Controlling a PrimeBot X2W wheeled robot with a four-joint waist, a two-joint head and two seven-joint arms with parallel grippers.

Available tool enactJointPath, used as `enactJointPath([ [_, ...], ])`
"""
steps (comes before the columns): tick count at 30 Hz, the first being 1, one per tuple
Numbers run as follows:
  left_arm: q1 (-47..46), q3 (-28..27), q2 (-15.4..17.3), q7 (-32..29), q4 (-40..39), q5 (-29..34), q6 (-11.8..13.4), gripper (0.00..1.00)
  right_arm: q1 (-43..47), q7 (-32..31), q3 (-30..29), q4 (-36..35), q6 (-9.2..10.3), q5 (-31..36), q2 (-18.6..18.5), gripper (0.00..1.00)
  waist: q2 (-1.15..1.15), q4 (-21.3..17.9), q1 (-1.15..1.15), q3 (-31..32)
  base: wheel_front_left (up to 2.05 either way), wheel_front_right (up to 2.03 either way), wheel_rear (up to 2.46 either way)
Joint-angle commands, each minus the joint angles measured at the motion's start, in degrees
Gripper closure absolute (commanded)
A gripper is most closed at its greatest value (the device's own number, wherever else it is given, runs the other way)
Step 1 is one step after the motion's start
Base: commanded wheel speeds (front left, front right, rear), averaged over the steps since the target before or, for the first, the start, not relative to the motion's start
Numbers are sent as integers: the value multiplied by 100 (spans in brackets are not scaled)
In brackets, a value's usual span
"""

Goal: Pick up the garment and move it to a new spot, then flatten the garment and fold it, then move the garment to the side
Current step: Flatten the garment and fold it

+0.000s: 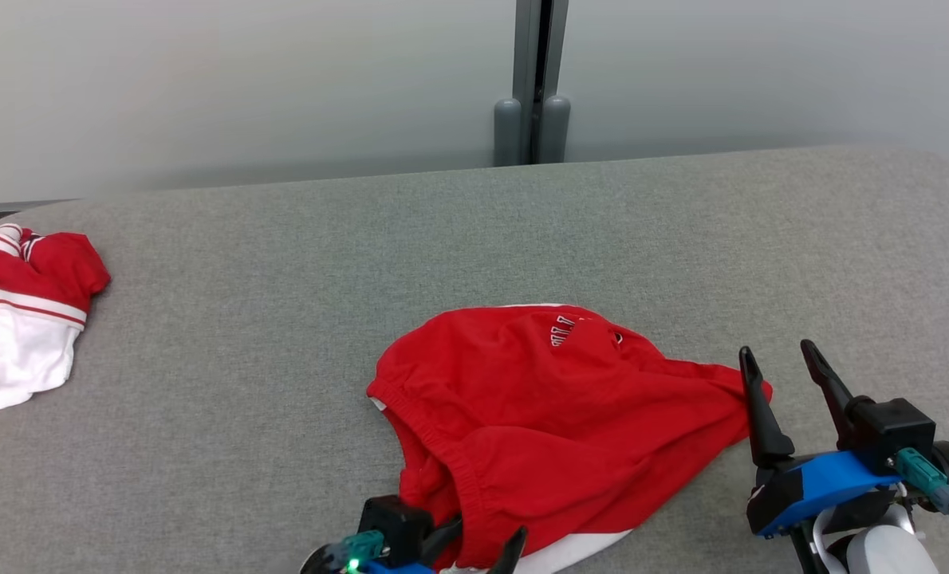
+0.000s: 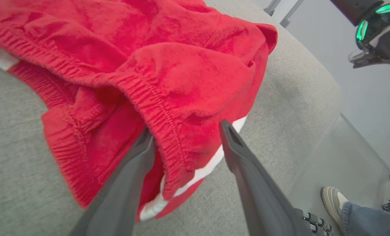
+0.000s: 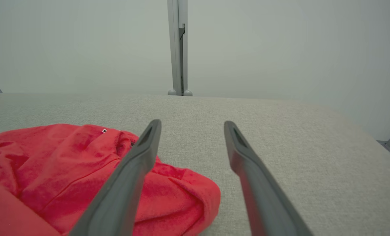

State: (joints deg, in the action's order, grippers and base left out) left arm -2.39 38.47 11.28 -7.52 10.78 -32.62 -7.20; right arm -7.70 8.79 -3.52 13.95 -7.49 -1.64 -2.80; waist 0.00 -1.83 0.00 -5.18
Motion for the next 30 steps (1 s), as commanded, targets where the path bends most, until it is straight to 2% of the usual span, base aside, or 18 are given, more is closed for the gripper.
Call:
enactJointPath([
  [1,-190,122,-27,-41,59,-94,-42,0,11,5,-5,-29,-1,5,-17,0,0,-26,0,-49,0,0,0],
  [3,-376,270,-51,12,152,-154,-43,4,-12,19,-24,-36,-1,14,-17,0,0,-60,0,-95,0,0,0],
  [4,-492,352,-54,69,182,-142,-43,43,-27,27,-36,-38,-1,9,-17,0,0,-78,0,-117,0,0,0],
  [6,-680,359,-133,360,194,-190,-44,100,-63,52,-93,-42,-1,-14,-17,0,0,-105,0,-158,0,0,0],
  [11,-1189,97,-173,1018,93,-335,-45,100,-112,113,-325,-1,-1,31,-16,0,0,-97,0,-233,0,0,0],
  [14,-1568,-168,-104,1152,109,-349,-31,100,-119,153,-443,41,-1,69,-16,0,0,-75,0,-275,0,0,0],
  [19,-2140,-665,-2,1113,362,-651,7,100,-210,208,-466,136,-1,15,-16,0,0,-83,0,-411,0,0,0],
  [23,-2633,-1123,282,992,993,-945,-1,100,-330,285,-392,257,-1,-42,-17,0,0,-139,0,-608,0,0,0],
  [30,-3000,-1478,670,850,1931,-1295,-22,100,-479,396,-304,394,-1,-44,-16,0,0,-241,0,-828,0,0,0],
])
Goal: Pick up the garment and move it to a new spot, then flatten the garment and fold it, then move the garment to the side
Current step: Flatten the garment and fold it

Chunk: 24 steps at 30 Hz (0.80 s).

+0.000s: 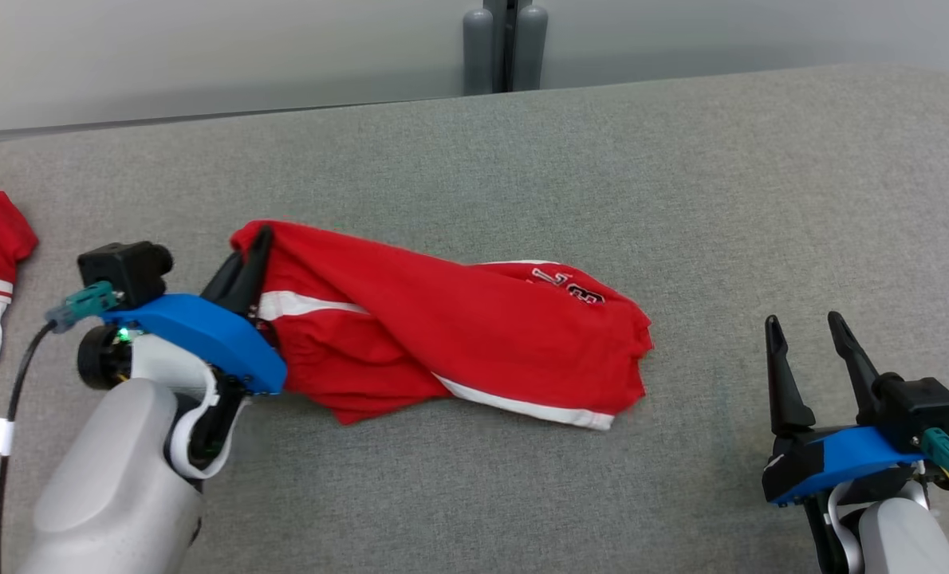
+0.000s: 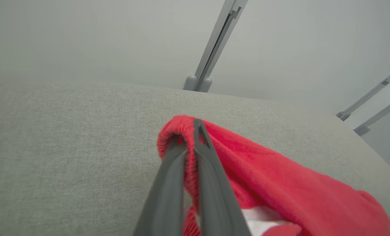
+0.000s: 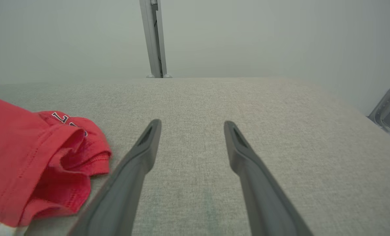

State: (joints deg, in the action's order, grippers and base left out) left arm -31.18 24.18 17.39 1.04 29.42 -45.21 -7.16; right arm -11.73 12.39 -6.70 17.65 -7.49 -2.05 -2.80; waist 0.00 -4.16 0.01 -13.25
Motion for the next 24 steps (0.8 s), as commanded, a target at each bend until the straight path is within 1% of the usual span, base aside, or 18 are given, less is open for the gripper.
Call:
enactJointPath([
  [1,-121,-49,59,-6,68,-36,-27,100,-77,37,14,24,-1,-4,-16,0,0,-7,-1,-21,0,0,0],
  [6,-49,-23,157,85,478,-167,-39,100,-91,87,55,109,-1,-12,-17,0,0,-17,-1,-65,0,0,0],
  [7,-10,7,154,108,531,-173,-41,87,-90,96,55,124,-1,-11,-17,0,0,-13,-1,-65,0,0,0],
  [8,40,47,140,127,570,-198,-43,73,-95,103,56,137,-1,-9,-17,0,0,-8,-1,-60,0,0,0],
  [9,84,102,125,159,584,-220,-45,34,-103,109,54,149,-1,-7,-17,0,0,0,-1,-53,0,0,0],
  [10,125,162,118,198,578,-231,-46,0,-113,116,53,160,-1,-7,-17,0,0,10,-1,-43,0,0,0],
  [15,361,378,164,442,463,-374,-48,0,-114,133,100,199,-1,10,-17,0,0,94,-1,32,0,0,0],
  [19,681,531,275,701,127,-497,-49,0,-56,164,186,189,-1,13,-17,0,0,214,-1,156,0,0,0],
  [22,897,507,371,931,-124,-486,-49,0,7,165,240,157,-1,14,-17,0,0,295,-1,252,0,0,0],
  [24,1046,489,388,1074,-279,-410,29,0,45,156,292,144,-1,-4,-17,0,0,341,-1,332,0,0,0],
])
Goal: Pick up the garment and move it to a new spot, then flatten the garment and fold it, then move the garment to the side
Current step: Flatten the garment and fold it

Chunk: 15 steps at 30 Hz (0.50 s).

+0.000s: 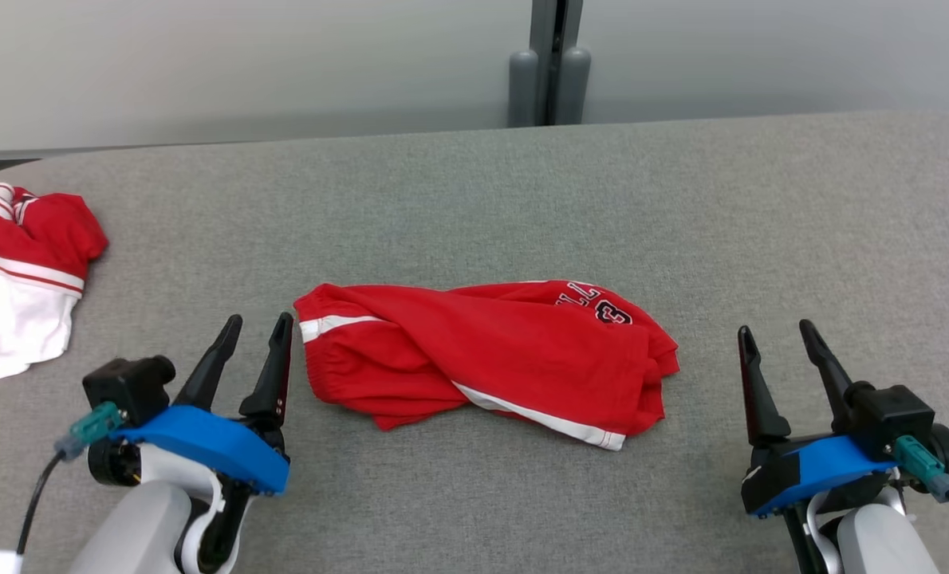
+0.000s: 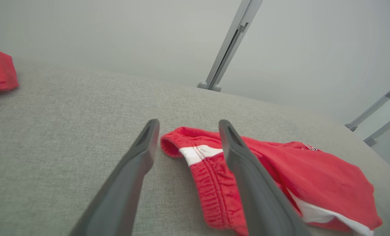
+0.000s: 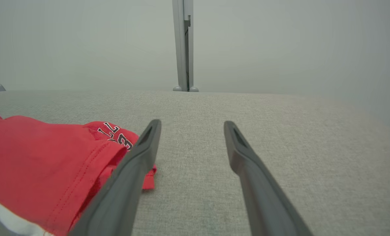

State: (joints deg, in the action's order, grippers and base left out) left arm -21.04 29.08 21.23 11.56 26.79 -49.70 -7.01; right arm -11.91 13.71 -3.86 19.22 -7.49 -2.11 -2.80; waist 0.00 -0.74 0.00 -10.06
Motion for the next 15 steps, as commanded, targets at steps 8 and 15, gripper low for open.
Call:
enactJointPath([
  [8,921,-396,-290,362,-713,415,556,0,299,-31,405,-2,-1,-173,-16,0,0,128,0,428,0,0,0],
  [15,1721,-1170,-736,367,-1397,1324,903,0,461,21,664,115,-1,-314,-17,0,0,163,0,655,0,0,0],
])
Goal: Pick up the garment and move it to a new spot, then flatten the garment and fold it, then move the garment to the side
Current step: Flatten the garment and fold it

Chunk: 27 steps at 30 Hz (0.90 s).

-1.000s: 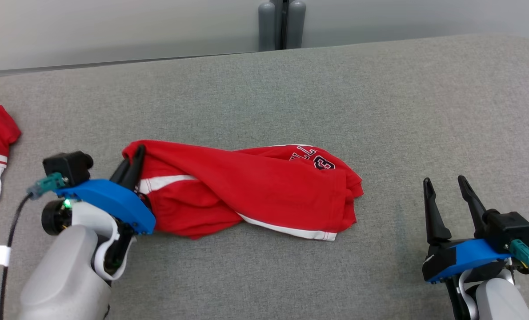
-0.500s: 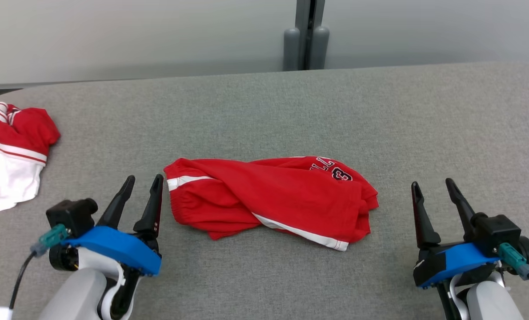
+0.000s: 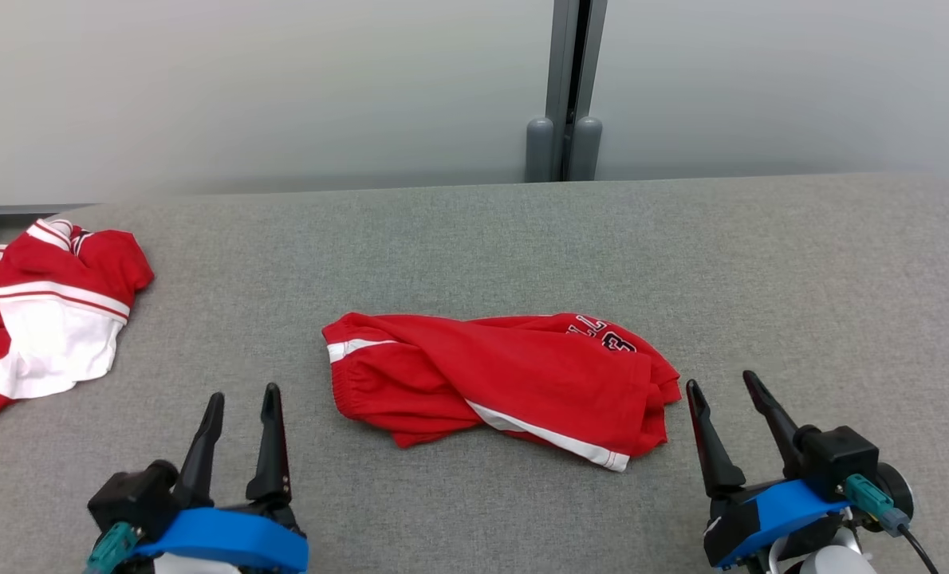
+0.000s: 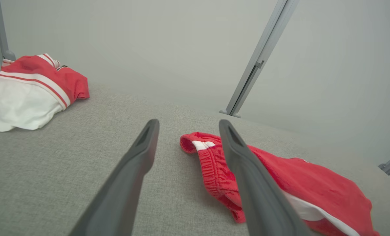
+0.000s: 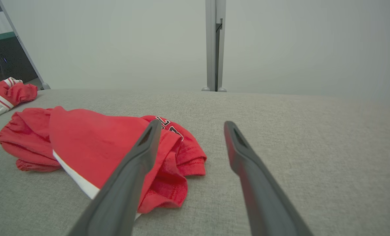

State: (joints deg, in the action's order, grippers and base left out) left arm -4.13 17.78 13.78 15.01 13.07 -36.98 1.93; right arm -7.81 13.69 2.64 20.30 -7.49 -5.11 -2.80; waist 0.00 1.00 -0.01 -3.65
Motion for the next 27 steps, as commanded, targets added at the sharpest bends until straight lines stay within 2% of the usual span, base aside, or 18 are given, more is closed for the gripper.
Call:
enactJointPath([
  [1,118,-140,-36,23,-71,166,25,0,71,33,51,22,-1,-47,-16,0,0,-13,1,36,0,0,0],
  [4,370,-367,-160,23,-136,416,27,0,104,61,131,86,-1,-104,-17,0,0,-23,1,82,0,0,0],
  [11,671,-681,-370,21,-71,772,-158,0,95,109,251,196,-1,-180,-17,0,0,-57,1,123,0,0,0],
  [27,744,-865,-608,21,184,1053,-450,0,41,150,353,329,-1,-110,-17,0,0,-61,1,187,0,0,0],
])
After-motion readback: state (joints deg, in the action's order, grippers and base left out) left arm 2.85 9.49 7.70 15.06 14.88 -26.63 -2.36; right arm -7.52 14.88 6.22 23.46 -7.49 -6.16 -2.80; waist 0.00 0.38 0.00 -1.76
